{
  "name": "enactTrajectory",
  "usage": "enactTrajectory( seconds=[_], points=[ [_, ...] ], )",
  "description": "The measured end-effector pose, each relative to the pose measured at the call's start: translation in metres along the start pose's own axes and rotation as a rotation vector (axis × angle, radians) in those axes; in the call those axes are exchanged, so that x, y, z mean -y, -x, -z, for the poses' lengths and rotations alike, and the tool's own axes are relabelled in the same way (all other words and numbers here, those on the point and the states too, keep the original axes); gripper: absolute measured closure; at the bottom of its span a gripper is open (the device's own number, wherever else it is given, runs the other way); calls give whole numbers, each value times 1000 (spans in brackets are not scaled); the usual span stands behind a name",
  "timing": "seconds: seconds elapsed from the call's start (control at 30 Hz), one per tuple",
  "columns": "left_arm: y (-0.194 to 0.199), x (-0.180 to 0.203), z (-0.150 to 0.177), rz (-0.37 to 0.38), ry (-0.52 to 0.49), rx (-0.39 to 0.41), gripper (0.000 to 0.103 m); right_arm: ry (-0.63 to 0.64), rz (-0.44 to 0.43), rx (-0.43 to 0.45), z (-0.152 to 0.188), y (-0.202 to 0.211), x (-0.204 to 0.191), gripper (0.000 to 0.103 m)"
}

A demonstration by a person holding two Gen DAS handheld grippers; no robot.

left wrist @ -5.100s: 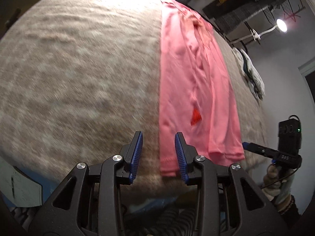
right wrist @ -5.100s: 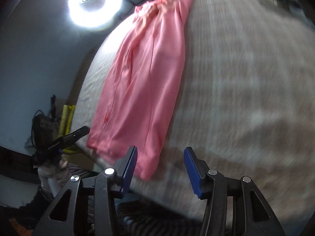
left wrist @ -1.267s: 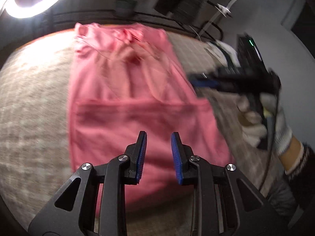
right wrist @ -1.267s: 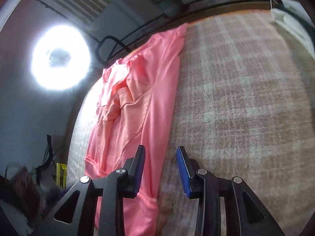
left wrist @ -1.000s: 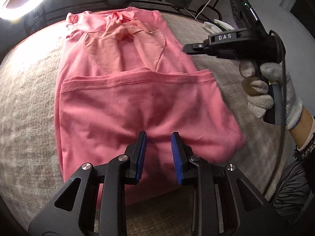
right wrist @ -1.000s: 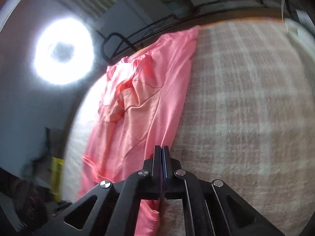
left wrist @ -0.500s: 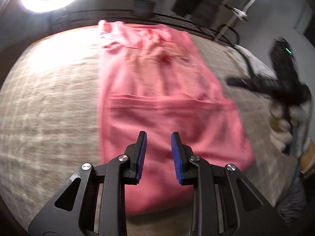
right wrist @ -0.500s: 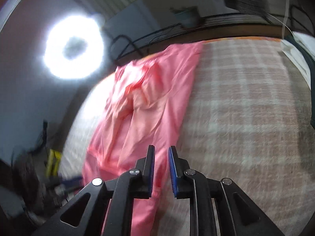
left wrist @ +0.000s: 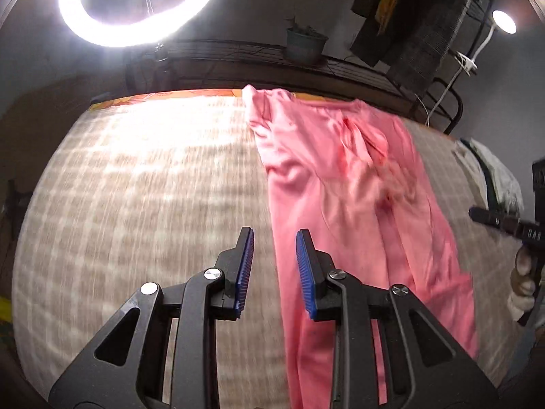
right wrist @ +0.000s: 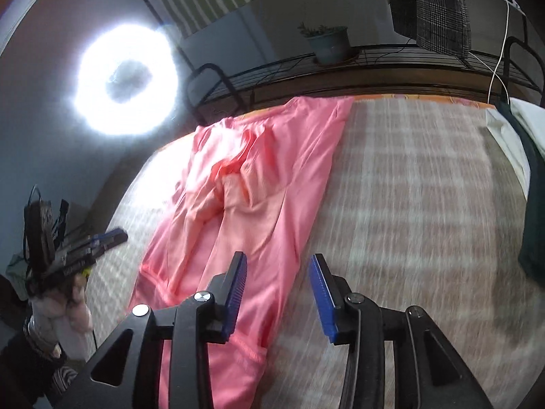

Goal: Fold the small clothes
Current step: 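Move the left tool to the collar end and grasp the shirt there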

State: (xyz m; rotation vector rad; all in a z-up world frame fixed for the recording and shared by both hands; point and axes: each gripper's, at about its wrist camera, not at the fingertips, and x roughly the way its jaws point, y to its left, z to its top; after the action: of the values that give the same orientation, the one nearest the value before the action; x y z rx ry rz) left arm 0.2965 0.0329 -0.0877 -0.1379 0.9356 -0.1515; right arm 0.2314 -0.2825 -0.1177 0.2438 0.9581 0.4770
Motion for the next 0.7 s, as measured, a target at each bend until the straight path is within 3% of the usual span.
enactTrajectory(
  seconds=[0.13, 0.23, 0.4, 0.7],
  points=[
    [-30, -28, -36, 31, 64, -5, 78, -7, 13, -4, -20, -13, 10, 58],
    [-52, -38, -61, 26, 55, -4, 78, -19, 14, -2, -37, -25, 20, 58],
    [-95, -36, -98, 58, 41, -22, 78, -58, 2, 17, -69, -43, 42, 52],
    [-150, -30, -135, 21, 51, -33, 77, -159, -43, 50, -117, -80, 83, 50]
  ],
)
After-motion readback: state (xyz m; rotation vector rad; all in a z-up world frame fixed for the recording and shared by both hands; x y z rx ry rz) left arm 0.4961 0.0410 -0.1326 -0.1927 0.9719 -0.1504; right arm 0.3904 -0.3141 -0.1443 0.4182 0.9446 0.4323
